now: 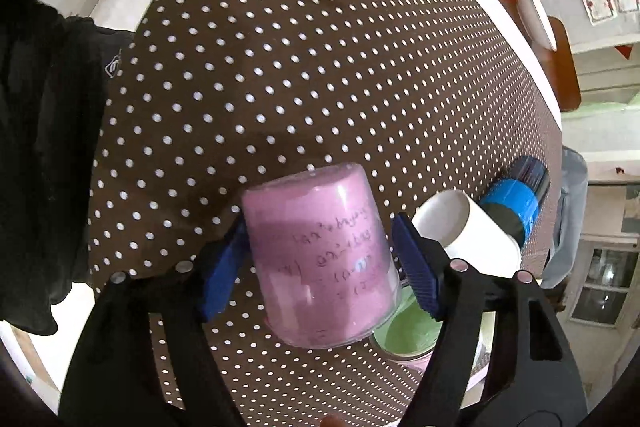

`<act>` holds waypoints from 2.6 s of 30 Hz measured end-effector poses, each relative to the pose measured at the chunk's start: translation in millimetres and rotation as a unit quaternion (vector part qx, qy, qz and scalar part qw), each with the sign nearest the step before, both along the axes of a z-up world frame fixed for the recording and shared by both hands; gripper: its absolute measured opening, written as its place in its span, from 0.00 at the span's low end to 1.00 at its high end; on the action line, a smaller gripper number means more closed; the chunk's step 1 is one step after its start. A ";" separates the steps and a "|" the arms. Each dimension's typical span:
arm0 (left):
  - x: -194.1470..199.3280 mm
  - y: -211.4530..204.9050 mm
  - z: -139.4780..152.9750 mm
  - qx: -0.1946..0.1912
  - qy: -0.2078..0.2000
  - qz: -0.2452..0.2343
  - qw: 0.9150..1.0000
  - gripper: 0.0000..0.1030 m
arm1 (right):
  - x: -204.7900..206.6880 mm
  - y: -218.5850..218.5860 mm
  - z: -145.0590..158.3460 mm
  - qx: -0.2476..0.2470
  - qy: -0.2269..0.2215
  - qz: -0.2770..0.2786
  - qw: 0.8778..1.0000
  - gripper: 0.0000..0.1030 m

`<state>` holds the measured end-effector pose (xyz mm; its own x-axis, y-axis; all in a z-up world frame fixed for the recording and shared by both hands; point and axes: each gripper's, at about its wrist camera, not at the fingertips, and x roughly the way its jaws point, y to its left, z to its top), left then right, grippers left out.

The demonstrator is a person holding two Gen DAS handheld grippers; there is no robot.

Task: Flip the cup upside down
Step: 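Grasp the pink cup with the right tool and lift it, then rotate the held pink cup with the right tool, rim facing down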

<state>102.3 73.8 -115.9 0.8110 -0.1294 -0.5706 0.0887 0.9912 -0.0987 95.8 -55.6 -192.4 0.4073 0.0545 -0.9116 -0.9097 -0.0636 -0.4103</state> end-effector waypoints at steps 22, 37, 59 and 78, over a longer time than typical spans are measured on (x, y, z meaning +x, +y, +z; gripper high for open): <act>-10.4 -11.3 13.4 -0.001 -0.014 -0.010 1.000 0.85 | 28.9 -57.9 52.4 0.225 0.116 -0.229 0.940 0.60; -37.3 -34.2 48.0 0.009 -0.056 -0.043 0.997 0.85 | 9.2 -143.4 85.6 0.541 0.117 -0.437 0.709 0.60; -41.2 -34.1 49.8 0.004 -0.059 -0.045 0.997 0.85 | -8.0 -123.3 48.9 0.585 -0.088 -0.511 0.623 0.60; -38.2 -31.4 46.4 0.005 -0.056 -0.045 0.997 0.85 | 10.0 -111.6 22.1 0.541 -0.056 -0.555 0.630 0.60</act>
<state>64.1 42.4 -69.6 0.8553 -0.1981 -0.4788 0.1864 0.9798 -0.0725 105.8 -167.3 -170.2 0.8001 0.2449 -0.5476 -0.1098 0.9572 0.2677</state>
